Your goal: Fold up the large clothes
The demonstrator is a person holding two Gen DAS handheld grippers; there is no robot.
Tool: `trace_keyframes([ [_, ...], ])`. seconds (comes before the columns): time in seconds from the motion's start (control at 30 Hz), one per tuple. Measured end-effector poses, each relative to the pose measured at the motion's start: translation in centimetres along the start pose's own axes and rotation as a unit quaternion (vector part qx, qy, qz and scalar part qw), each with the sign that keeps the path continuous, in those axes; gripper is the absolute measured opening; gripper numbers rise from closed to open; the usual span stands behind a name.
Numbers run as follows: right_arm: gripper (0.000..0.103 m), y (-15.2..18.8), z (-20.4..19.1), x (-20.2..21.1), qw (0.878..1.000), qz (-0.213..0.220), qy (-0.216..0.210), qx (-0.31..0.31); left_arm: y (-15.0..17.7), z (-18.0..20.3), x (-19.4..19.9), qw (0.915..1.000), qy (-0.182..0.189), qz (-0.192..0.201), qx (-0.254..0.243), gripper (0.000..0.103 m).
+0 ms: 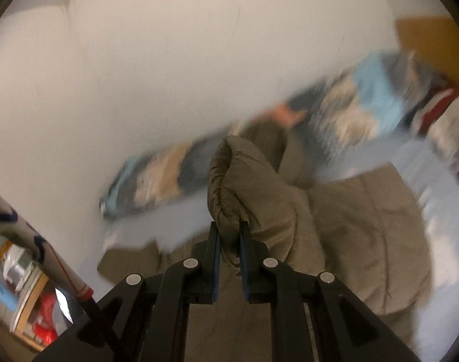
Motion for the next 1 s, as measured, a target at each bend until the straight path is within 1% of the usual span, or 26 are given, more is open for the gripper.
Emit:
trace_keyframes([
  [0.1,0.012,6.0,-1.3,-4.7,0.998,-0.07,-0.003,0.0,-0.1,-1.2,-0.2,0.9998,-0.005,-0.002,0.019,0.103],
  [0.17,0.012,9.7,-1.4,-7.2,0.995,-0.103,-0.011,-0.012,-0.3,-1.5,-0.3,0.9995,-0.005,-0.004,0.03,0.103],
  [0.2,0.013,10.7,-0.8,-8.3,0.993,-0.115,-0.009,-0.012,-0.4,-1.5,-0.3,0.9994,-0.003,-0.005,0.033,0.103],
  [0.23,0.021,11.8,-0.8,-8.8,0.992,-0.125,-0.009,-0.015,-0.5,-1.2,-0.4,0.9994,0.0,-0.005,0.034,0.103],
  [0.3,0.031,13.2,-0.8,-9.0,0.987,-0.148,-0.037,-0.042,-0.7,-0.7,-0.4,0.9995,0.004,-0.004,0.032,0.103],
  [0.37,0.037,13.0,-1.4,-8.3,0.984,-0.166,-0.057,-0.035,-0.9,-0.2,-0.6,0.9992,0.015,-0.005,0.036,0.103],
  [0.4,0.038,12.4,-1.5,-7.8,0.984,-0.162,-0.061,-0.03,-1.0,0.1,-0.7,0.9988,0.024,-0.008,0.042,0.103],
  [0.43,0.038,11.0,-1.2,-6.8,0.987,-0.146,-0.06,-0.03,-1.1,0.6,-0.9,0.9981,0.035,-0.012,0.049,0.103],
  [0.47,0.039,9.4,-0.5,-5.6,0.99,-0.123,-0.053,-0.034,-1.2,1.0,-1.1,0.9975,0.043,-0.015,0.054,0.103],
  [0.5,0.044,8.4,-0.3,-4.1,0.993,-0.109,-0.04,-0.034,-1.3,1.3,-1.3,0.9971,0.046,-0.016,0.059,0.103],
  [0.53,0.048,7.4,0.7,-2.7,0.995,-0.098,-0.011,-0.03,-1.5,1.6,-1.4,0.9964,0.05,-0.015,0.067,0.103],
  [0.57,0.048,6.5,1.7,-1.7,0.996,-0.088,0.009,-0.029,-1.6,1.7,-1.4,0.9958,0.054,-0.013,0.073,0.103],
  [0.63,0.048,4.6,3.3,0.8,0.996,-0.069,0.017,-0.053,-1.6,2.2,-1.9,0.9947,0.062,-0.018,0.08,0.103],
  [0.7,0.048,3.8,5.9,3.0,0.994,-0.055,0.044,-0.082,-1.2,3.0,-2.6,0.9936,0.075,-0.025,0.081,0.103],
  [0.77,0.048,3.7,9.2,4.4,0.99,-0.039,0.098,-0.094,-0.4,4.1,-3.4,0.9936,0.083,-0.039,0.067,0.103],
  [0.8,0.048,3.6,10.2,3.8,0.988,-0.043,0.122,-0.088,0.0,4.7,-3.8,0.994,0.084,-0.045,0.054,0.103],
  [0.83,0.048,4.1,12.0,3.4,0.984,-0.052,0.154,-0.075,0.6,5.3,-4.3,0.9952,0.076,-0.05,0.034,0.103],
  [0.87,0.046,4.2,13.0,2.9,0.981,-0.057,0.171,-0.065,1.0,5.6,-4.9,0.9965,0.062,-0.055,0.015,0.103],
  [0.9,0.033,4.9,14.4,2.2,0.977,-0.067,0.194,-0.052,1.6,5.6,-5.7,0.9974,0.032,-0.063,-0.01,0.103],
  [0.93,0.021,5.6,15.4,1.5,0.974,-0.084,0.204,-0.046,1.9,5.4,-6.2,0.9973,0.013,-0.069,-0.023,0.103],
  [0.97,0.02,6.3,16.0,0.8,0.973,-0.097,0.206,-0.043,2.3,5.1,-7.0,0.9965,-0.003,-0.078,-0.031,0.103],
  [1.0,0.02,6.6,16.5,0.5,0.972,-0.102,0.207,-0.041,2.6,4.7,-7.5,0.9958,-0.01,-0.085,-0.031,0.103],
])
Point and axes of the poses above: each gripper's, at about its wrist camera, not at the fingertips, and x roughly against the way its jaws point, z to its right, y to its underside, the point moved 8 cm from there along -x, roughly the way its jaws point, and after that the axes turned 9 degrees about z, right-handed, at the moved point
